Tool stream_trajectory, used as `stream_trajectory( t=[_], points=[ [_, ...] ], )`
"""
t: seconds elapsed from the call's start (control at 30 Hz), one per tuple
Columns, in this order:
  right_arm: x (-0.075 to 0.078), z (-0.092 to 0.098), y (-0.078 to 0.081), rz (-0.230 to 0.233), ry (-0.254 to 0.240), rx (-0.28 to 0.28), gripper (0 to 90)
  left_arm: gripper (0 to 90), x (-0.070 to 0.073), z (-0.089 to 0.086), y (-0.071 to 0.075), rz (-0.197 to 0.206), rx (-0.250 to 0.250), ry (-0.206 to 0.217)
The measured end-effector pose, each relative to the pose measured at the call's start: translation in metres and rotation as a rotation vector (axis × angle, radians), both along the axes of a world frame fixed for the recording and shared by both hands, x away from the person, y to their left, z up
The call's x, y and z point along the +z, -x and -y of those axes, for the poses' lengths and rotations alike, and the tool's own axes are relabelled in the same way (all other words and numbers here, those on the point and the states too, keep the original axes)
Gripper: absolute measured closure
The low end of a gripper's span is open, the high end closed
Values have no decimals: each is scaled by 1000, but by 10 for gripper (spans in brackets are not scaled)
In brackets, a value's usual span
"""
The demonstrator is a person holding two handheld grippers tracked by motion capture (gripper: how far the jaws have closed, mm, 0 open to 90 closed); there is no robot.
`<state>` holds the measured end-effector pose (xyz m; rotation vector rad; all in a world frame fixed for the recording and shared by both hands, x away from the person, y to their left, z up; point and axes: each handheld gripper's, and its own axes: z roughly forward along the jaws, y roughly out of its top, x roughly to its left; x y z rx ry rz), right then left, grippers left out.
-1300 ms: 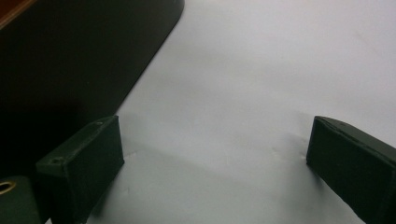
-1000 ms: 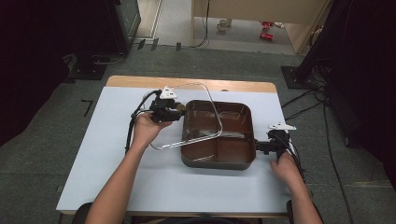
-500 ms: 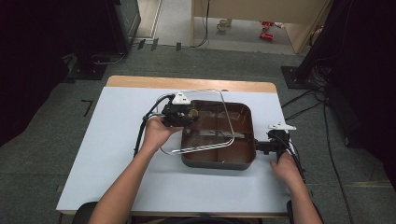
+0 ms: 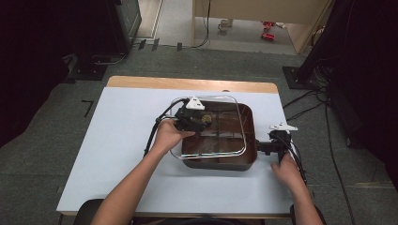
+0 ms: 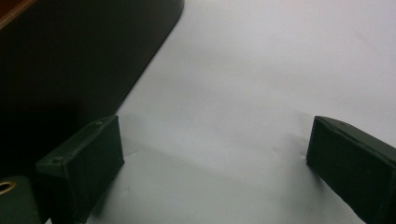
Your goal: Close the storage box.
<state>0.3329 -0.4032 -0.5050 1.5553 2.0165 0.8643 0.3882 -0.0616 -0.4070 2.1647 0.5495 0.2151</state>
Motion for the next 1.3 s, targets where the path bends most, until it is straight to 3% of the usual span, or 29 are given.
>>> stream_trajectory(
  t=[0.53,0.77,1.07,1.3],
  points=[
    [0,0,0,0,0,1,31,593,-10,32,-1,1,-98,-54],
    [0,0,0,1,0,1,31,592,-17,43,-2,-8,-95,-74],
    [0,0,0,1,0,2,31,580,-19,44,-3,-31,-86,-61],
    [0,0,0,-1,-3,0,30,450,-13,41,-1,-28,-78,-69]
  ],
)
